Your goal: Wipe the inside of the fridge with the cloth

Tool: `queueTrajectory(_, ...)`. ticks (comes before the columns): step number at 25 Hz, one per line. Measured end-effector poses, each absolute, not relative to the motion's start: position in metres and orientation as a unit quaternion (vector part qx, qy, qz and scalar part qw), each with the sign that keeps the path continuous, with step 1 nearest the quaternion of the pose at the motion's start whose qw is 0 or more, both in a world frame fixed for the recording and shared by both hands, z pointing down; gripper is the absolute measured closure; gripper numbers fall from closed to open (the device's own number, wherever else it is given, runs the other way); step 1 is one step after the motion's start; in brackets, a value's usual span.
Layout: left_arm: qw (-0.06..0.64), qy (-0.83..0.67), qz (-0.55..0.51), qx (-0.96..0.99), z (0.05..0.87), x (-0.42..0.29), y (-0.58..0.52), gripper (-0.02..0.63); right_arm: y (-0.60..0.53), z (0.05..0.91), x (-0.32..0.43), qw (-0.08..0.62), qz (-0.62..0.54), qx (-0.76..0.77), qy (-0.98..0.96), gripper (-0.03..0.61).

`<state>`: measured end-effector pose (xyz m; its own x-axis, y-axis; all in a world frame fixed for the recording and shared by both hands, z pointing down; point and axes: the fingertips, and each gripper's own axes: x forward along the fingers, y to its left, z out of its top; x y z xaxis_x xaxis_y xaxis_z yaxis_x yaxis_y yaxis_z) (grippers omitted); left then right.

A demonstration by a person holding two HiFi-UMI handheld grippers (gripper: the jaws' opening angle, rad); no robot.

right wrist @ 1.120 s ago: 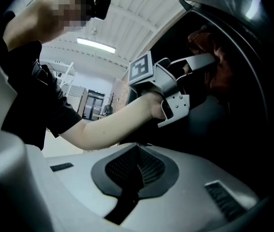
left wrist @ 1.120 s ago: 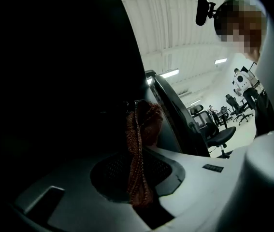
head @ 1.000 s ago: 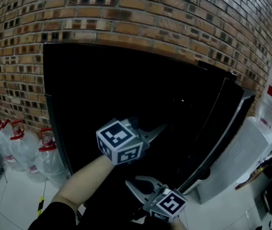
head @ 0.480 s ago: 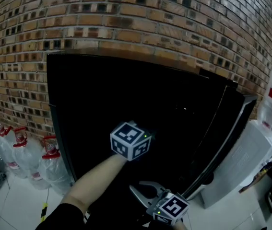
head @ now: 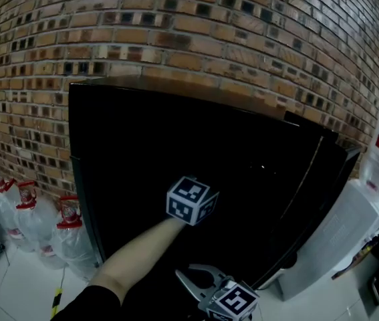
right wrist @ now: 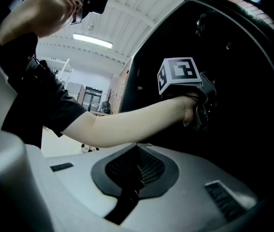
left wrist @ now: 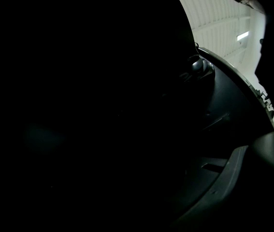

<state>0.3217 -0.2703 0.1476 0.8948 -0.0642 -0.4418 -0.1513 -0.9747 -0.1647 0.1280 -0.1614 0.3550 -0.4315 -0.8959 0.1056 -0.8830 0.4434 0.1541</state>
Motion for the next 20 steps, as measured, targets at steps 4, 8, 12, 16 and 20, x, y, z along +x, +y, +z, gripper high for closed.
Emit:
queueTrajectory(4,0.094,0.06,0.218,-0.969,0.146,0.331,-0.282,0.561,-0.164,0.353,0.131,0.081,-0.037,0.529,-0.844,0.574)
queueTrajectory(8,0.095,0.067,0.214,-0.97,0.147,0.34,-0.296,0.561,-0.168,0.355,0.133,0.069,-0.03,0.53,-0.844,0.574)
queueTrajectory(12,0.117,0.079,0.209,-0.968,0.146,0.348,-0.305,0.561,-0.169,0.358,0.137,0.07,-0.022,0.531,-0.844,0.574)
queueTrajectory(16,0.123,0.093,0.203,-0.967,0.141,0.354,-0.314,0.563,-0.172,0.355,0.14,0.065,-0.021,0.531,-0.845,0.574)
queueTrajectory(20,0.119,0.103,0.198,-0.967,0.141,0.36,-0.324,0.563,-0.174,0.354,0.141,0.064,-0.022,0.532,-0.844,0.574)
